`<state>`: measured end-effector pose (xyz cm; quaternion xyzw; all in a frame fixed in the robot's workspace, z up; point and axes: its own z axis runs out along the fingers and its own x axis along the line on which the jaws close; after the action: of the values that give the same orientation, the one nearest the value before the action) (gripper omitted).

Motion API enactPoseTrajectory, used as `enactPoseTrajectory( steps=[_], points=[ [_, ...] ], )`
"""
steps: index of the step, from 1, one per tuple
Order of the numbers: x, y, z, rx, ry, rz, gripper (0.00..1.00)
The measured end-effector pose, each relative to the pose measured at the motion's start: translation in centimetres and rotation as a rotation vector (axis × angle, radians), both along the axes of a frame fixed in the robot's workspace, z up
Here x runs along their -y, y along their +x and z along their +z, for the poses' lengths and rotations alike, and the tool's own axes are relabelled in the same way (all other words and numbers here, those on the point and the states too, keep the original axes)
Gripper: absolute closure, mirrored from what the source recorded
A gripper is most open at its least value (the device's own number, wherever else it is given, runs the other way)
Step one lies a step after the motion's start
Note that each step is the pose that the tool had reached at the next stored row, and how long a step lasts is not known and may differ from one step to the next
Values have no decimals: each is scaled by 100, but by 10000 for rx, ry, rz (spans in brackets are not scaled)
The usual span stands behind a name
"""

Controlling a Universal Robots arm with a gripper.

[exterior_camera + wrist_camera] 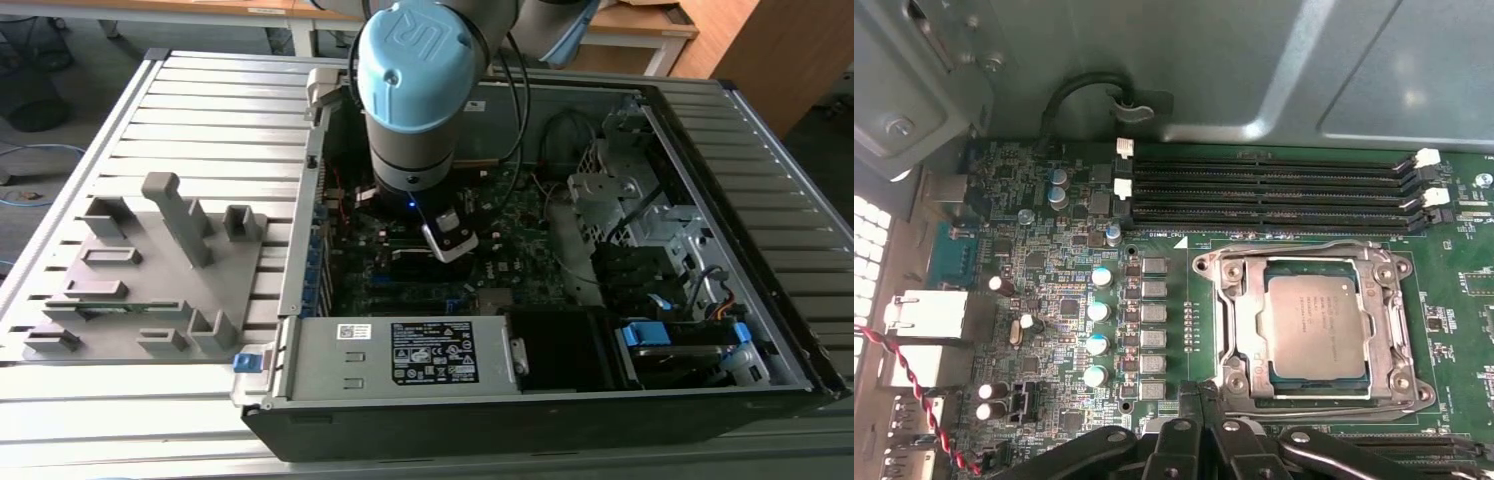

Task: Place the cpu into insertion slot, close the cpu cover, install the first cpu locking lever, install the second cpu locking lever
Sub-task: 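Install the second cpu locking lever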

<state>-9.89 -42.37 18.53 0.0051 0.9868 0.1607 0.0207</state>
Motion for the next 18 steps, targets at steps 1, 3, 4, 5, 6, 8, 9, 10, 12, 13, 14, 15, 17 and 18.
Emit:
enactPoseTrajectory(
  steps=[1,3,4,5,6,8,9,10,12,13,14,15,17,18],
  points=[
    [0,0,0,0,0,0,89],
    [-2,0,8,1,-15,-1,89],
    [-3,0,17,4,-28,-1,89],
    [-3,0,32,1,-52,-1,89],
    [-5,0,46,2,-73,-1,89],
    [-7,-1,60,0,-190,-2,89],
    [-8,0,62,1,-219,0,89],
    [-10,0,65,0,-239,0,89],
    [-10,0,86,-1,-267,0,89],
    [-11,0,105,0,-268,0,89],
    [-12,0,131,0,-272,-1,89],
    [-12,0,157,0,-276,0,89],
    [-14,0,209,0,-287,-1,89],
    [-15,0,235,1,-297,-1,89]
  ],
)
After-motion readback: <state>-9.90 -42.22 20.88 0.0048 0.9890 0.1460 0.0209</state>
